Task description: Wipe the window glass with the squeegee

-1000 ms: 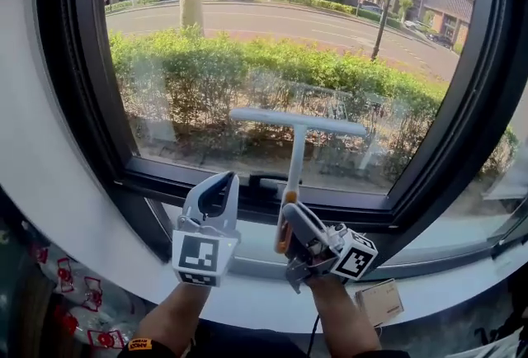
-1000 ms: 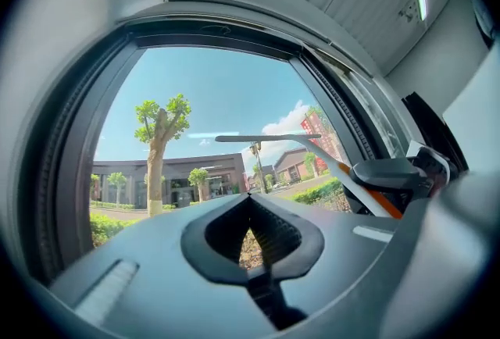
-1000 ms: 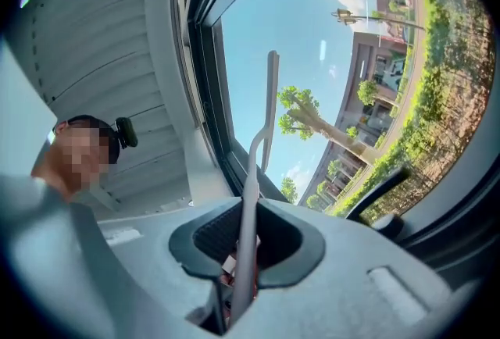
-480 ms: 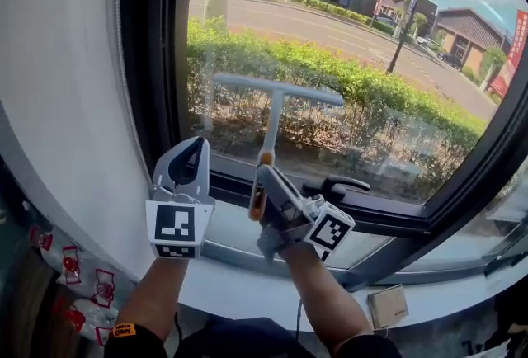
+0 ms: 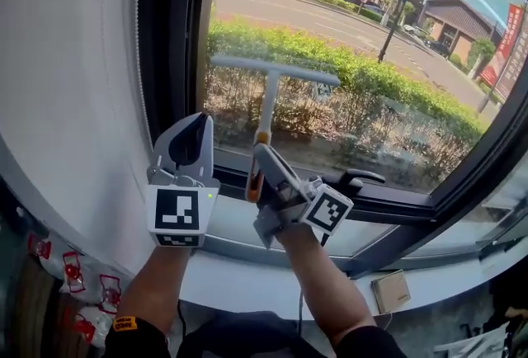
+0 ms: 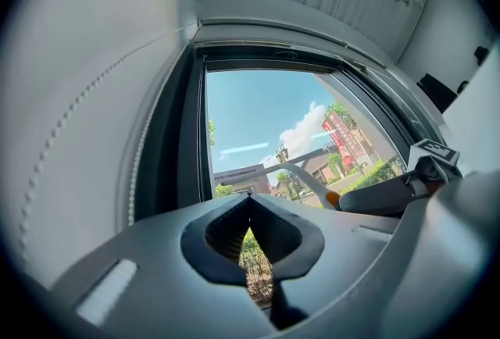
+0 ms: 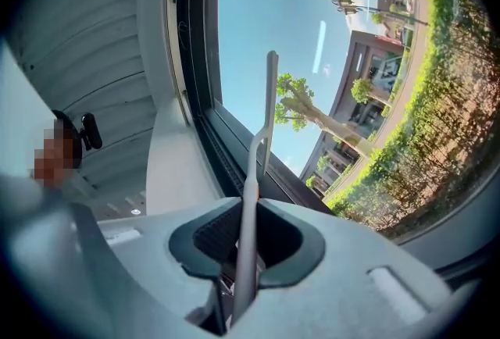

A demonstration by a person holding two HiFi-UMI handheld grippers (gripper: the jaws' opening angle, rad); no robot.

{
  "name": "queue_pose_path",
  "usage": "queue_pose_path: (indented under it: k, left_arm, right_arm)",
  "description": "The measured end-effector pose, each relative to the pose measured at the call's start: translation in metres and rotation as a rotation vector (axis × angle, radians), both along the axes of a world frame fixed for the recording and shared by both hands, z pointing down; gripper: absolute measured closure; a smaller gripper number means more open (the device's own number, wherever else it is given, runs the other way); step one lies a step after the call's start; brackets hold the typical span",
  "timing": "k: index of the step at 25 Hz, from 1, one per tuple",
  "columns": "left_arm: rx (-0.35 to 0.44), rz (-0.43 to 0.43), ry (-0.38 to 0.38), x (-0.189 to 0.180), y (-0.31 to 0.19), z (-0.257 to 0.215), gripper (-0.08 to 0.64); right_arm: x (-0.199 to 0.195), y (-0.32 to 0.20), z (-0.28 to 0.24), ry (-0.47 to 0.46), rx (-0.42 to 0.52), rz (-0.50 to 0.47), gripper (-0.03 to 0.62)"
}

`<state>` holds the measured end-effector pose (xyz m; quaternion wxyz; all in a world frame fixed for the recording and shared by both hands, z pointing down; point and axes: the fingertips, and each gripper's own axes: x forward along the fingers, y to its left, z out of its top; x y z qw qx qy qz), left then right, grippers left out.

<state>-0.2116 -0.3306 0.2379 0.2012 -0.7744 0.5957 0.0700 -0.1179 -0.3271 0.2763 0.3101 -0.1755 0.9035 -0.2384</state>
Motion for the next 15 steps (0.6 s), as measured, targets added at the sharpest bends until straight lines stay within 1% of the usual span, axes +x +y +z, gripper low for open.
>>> queue_pose_path:
  k: [3, 6, 9, 15]
  left_arm:
    - [-0.044, 0.001, -0.001, -0.004, -0.008, 0.022, 0.548]
    - [-0.102, 0.024, 0.015, -0.003, -0.014, 0.055, 0.548]
    - [-0.168, 0.028, 0.019, -0.001, -0.017, 0.087, 0.548]
    - [-0.259, 0.052, 0.009, 0.002, -0.023, 0.138, 0.548]
  right_arm:
    - [-0.006, -0.002, 0.015, 0.001, -0.022, 0.002, 0.545]
    - [-0.01, 0.0, 0.032, 0.001, -0.047, -0.004, 0.545]
    - [-0.013, 0.005, 0.056, 0.002, -0.092, -0.009, 0.545]
    - [-0.015, 0.009, 0.108, -0.002, -0.189, 0.0, 0.545]
